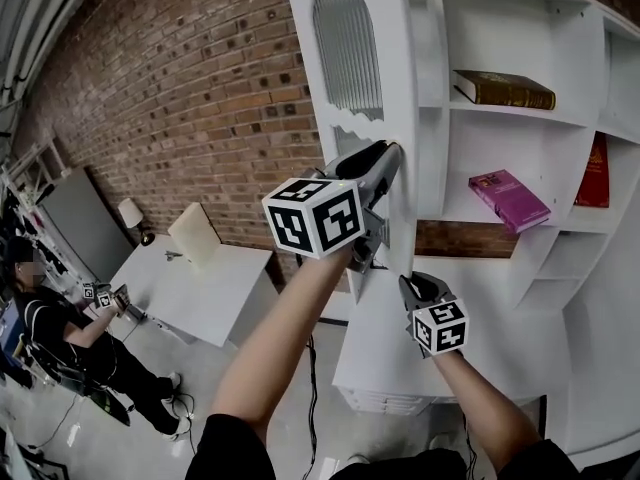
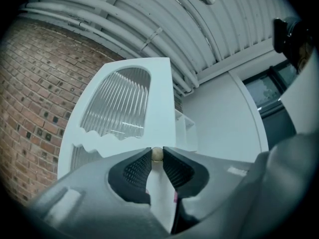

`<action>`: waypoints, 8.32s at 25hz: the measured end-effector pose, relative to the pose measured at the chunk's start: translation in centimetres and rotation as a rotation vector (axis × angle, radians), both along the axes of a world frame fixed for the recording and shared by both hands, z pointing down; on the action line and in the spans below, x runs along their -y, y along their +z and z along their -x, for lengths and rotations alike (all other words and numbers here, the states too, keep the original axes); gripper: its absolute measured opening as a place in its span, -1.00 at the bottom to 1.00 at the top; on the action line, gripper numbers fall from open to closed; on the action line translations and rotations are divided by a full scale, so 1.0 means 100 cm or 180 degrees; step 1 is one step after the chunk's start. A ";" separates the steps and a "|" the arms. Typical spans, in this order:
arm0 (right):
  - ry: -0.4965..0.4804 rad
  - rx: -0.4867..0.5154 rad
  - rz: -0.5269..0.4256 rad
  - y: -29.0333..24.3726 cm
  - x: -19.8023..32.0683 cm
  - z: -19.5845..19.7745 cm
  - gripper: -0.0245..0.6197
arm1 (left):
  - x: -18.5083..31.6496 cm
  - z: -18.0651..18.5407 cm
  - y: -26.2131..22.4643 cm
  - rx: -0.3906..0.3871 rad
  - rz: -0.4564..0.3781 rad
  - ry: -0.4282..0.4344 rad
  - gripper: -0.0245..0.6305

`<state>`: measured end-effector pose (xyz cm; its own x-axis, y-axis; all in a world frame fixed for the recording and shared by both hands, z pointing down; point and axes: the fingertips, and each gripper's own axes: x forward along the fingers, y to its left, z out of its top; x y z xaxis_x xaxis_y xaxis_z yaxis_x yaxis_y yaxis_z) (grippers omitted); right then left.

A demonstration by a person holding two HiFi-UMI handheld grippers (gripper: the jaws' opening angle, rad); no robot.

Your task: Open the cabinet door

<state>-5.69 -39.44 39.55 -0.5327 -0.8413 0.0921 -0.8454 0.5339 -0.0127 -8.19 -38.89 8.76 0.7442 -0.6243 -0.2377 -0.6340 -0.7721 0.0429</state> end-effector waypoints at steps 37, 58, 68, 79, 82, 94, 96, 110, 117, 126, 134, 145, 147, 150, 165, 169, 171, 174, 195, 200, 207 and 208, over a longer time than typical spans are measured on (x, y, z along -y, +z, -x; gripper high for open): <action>-0.0192 0.0056 -0.0114 -0.001 -0.027 0.050 -0.72 | -0.021 0.050 -0.001 -0.0108 -0.0212 0.0393 -0.68; 0.0449 0.0089 -0.0106 -0.002 -0.037 0.079 -0.73 | -0.030 0.080 -0.001 -0.0164 -0.0223 0.0884 -0.68; 0.0628 0.0067 -0.0143 -0.005 -0.046 0.105 -0.72 | -0.035 0.104 -0.002 -0.0146 -0.0214 0.1077 -0.68; 0.0692 0.0049 -0.0193 -0.006 -0.050 0.141 -0.71 | -0.036 0.139 -0.003 -0.0200 -0.0179 0.1174 -0.67; 0.0731 0.0048 -0.0184 -0.004 -0.051 0.151 -0.71 | -0.035 0.147 -0.002 -0.0194 -0.0137 0.1226 -0.67; 0.0764 0.0014 -0.0183 -0.005 -0.050 0.187 -0.69 | -0.032 0.180 -0.001 -0.0301 -0.0087 0.1257 -0.65; 0.0749 -0.0002 -0.0176 -0.005 -0.050 0.192 -0.69 | -0.031 0.185 -0.001 -0.0339 -0.0072 0.1265 -0.65; 0.0639 -0.0010 -0.0151 -0.005 -0.042 0.220 -0.65 | -0.021 0.213 -0.002 -0.0480 -0.0003 0.1269 -0.63; 0.0619 -0.0012 -0.0110 -0.004 -0.044 0.226 -0.64 | -0.022 0.218 0.000 -0.0509 0.0023 0.1220 -0.63; 0.0568 0.0029 -0.0112 -0.009 -0.051 0.223 -0.64 | -0.030 0.224 0.007 -0.0462 -0.0013 0.1053 -0.62; 0.0564 0.0102 -0.0033 -0.005 -0.071 0.209 -0.64 | -0.059 0.252 0.040 -0.0403 -0.0039 0.0822 -0.62; 0.0599 0.0217 0.0283 0.028 -0.140 0.159 -0.64 | -0.098 0.292 0.154 -0.0559 0.0267 0.0400 -0.70; 0.0644 0.0197 0.0293 0.036 -0.150 0.148 -0.64 | -0.111 0.295 0.182 -0.0630 0.0347 0.0373 -0.73; 0.0751 0.0168 0.0313 0.038 -0.165 0.129 -0.64 | -0.133 0.287 0.216 -0.0628 0.0460 0.0351 -0.80; 0.0925 0.0233 0.0186 0.024 -0.237 -0.010 -0.64 | -0.215 0.184 0.309 -0.0333 0.0852 -0.0087 -0.87; 0.0857 0.0283 0.0187 0.031 -0.268 -0.080 -0.64 | -0.241 0.125 0.321 -0.0288 0.0920 -0.0193 -0.87; 0.0828 0.0286 0.0168 0.034 -0.284 -0.115 -0.64 | -0.255 0.095 0.329 -0.0318 0.0980 -0.0262 -0.87; 0.0757 0.0322 0.0125 0.036 -0.309 -0.161 -0.64 | -0.278 0.050 0.334 -0.0305 0.1005 -0.0376 -0.87; 0.0885 0.0385 0.0138 0.068 -0.390 -0.317 -0.92 | -0.369 -0.079 0.352 -0.0011 0.0871 -0.0923 -0.87; 0.0878 0.0323 0.0076 0.068 -0.390 -0.320 -0.92 | -0.366 -0.093 0.356 0.0009 0.0876 -0.0931 -0.86; 0.0946 0.0123 0.0007 0.064 -0.389 -0.323 -0.92 | -0.359 -0.102 0.355 -0.0035 0.0894 -0.0917 -0.87; 0.0952 0.0096 0.0000 0.063 -0.389 -0.323 -0.92 | -0.358 -0.101 0.355 -0.0052 0.0893 -0.0919 -0.87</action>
<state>26.62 -0.56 45.87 -0.2636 -0.9613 0.0800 -0.9645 0.2611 -0.0402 1.94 -3.04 44.22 0.5262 -0.8495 -0.0385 -0.8207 -0.5191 0.2386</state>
